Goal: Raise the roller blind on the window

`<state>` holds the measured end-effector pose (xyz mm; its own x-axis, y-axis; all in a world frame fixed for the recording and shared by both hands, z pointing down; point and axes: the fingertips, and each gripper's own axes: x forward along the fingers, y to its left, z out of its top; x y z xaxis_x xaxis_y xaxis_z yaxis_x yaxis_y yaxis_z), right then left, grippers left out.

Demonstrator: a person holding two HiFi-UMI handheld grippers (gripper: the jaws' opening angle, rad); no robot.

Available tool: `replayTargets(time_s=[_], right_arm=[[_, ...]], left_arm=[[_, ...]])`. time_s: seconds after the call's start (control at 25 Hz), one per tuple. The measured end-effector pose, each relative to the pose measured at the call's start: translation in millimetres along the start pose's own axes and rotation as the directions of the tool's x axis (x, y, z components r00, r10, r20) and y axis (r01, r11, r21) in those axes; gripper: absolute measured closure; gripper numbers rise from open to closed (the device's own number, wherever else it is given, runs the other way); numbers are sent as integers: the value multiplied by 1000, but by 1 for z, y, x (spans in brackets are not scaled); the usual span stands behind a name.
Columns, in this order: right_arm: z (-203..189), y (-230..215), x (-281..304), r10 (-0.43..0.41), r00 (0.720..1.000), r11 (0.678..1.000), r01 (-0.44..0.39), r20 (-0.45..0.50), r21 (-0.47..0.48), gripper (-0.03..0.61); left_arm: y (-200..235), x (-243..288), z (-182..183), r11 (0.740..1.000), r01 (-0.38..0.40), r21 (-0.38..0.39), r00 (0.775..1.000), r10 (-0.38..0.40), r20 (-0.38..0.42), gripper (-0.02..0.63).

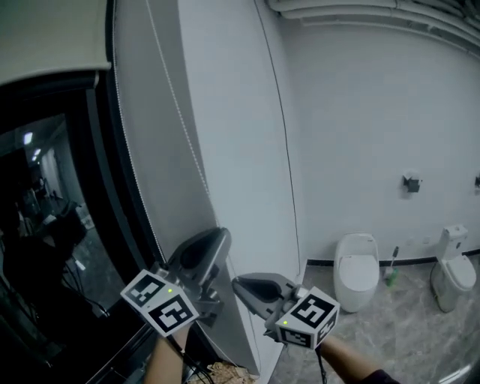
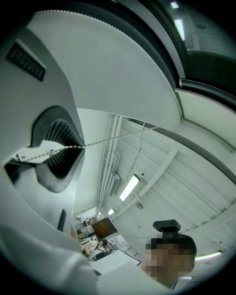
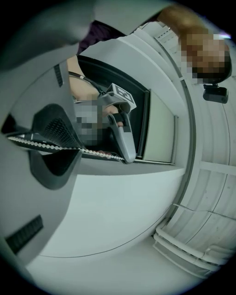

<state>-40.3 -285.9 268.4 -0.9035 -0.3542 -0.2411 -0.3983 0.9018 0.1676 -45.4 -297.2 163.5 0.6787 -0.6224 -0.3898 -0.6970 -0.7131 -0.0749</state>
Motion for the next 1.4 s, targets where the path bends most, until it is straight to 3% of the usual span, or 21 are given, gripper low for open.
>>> replayTargets(time_s=[0.12, 0.36, 0.44, 0.56, 0.68, 0.8, 1.04, 1.4], right_arm=[[-5, 3, 5, 28, 1000, 999, -28, -3, 18, 560], [-28, 32, 26, 108, 994, 994, -107, -8, 25, 560], [-24, 36, 36, 112, 993, 992, -113, 34, 47, 558], [2, 38, 50, 119, 980, 978, -144, 160, 154, 558], [27, 45, 65, 141, 963, 966, -185, 232, 182, 558], [36, 55, 80, 157, 957, 967, -199, 243, 157, 558], [65, 72, 97, 166, 937, 976, -201, 308, 87, 560], [75, 100, 115, 211, 923, 971, -236, 323, 42, 571]], left_arm=[[5, -7, -4, 1000, -10, 5, 1000, 10, -18, 601], [22, -52, -11, 992, -104, 75, 993, 107, -41, 603], [34, -75, -5, 983, -158, 89, 986, 162, -38, 604], [48, -107, 11, 966, -226, 123, 972, 231, -35, 604], [54, -128, 28, 947, -275, 166, 958, 284, -35, 604], [58, -143, 43, 922, -327, 208, 941, 337, -13, 603], [62, -180, 48, 847, -427, 316, 892, 451, -2, 603], [67, -201, 43, 827, -459, 326, 870, 492, -24, 603]])
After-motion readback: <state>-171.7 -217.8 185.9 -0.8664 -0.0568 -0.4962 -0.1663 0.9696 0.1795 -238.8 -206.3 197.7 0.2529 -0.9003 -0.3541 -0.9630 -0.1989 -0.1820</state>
